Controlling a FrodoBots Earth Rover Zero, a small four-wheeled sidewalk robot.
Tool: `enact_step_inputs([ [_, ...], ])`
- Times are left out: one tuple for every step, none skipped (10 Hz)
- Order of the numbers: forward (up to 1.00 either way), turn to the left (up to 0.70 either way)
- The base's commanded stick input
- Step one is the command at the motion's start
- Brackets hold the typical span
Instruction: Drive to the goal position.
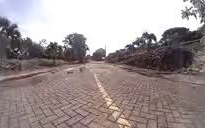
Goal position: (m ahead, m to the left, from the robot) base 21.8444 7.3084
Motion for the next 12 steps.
enact_step_inputs([
  [0.7,-0.27],
  [0.7,-0.27],
  [0.7,-0.13],
  [0.7,0.0],
  [0.7,0.0],
  [0.7,0.0],
  [0.7,0.0],
  [0.7,0.0],
  [0.7,0.0],
  [0.7,0.0],
  [0.7,0.0],
  [0.7,0.0],
])
